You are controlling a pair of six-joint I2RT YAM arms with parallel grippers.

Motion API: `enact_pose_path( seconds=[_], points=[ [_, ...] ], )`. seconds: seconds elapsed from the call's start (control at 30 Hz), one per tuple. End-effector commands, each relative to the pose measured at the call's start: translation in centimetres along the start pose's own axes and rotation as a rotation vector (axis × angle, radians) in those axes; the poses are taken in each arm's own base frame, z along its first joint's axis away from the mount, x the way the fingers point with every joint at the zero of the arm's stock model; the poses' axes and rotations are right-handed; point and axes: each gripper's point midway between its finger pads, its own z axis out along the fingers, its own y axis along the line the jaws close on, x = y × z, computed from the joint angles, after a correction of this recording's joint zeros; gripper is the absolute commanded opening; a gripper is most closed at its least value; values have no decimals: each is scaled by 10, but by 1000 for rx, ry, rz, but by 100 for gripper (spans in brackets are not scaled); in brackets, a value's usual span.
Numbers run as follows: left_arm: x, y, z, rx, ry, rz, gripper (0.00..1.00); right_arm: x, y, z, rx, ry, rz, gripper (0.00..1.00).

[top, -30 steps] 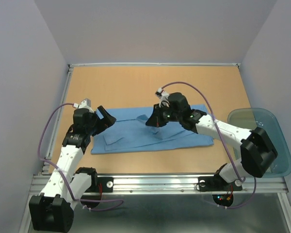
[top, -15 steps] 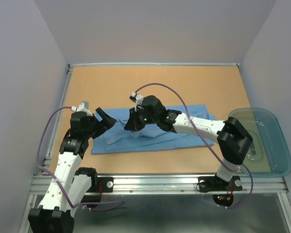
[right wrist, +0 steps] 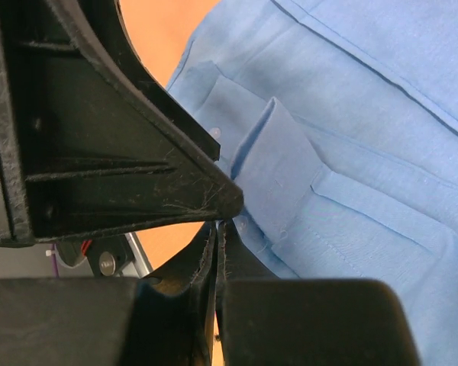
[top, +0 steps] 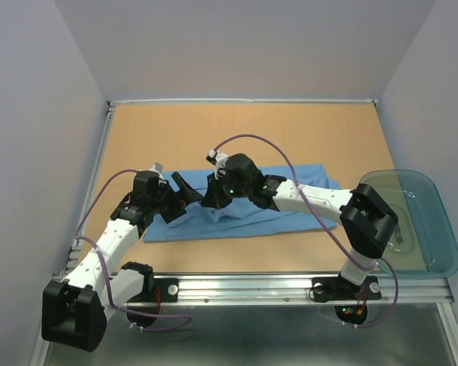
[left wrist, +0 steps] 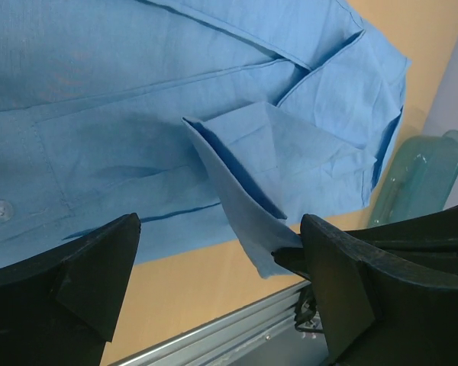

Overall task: Fold and stack the long sleeve shirts
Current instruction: Fold the shirt

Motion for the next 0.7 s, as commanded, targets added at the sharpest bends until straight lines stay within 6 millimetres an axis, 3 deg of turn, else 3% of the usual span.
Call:
enact_pose_path(
  seconds=[0.0,0.17,0.47,0.57,0.6,0.67],
  points=[
    [-20,-19,-1,39,-76,-15,97,-7,8,3,-16,-40,-64,1],
    [-12,-1,10,-9,-50,-44,91,0,9,7,-13,-25,-89,1],
    [-17,-3,15,-15,-60,-53,90,14,11,13,-1,-1,-133,1],
    [-9,1,21,-27,-23,-50,84,15,10,14,5,0,-136,1],
    [-4,1,22,-27,-11,-44,76,16,11,14,5,2,-139,1],
    [2,6,25,-40,6,-45,71,15,11,14,6,1,-143,1]
  ],
)
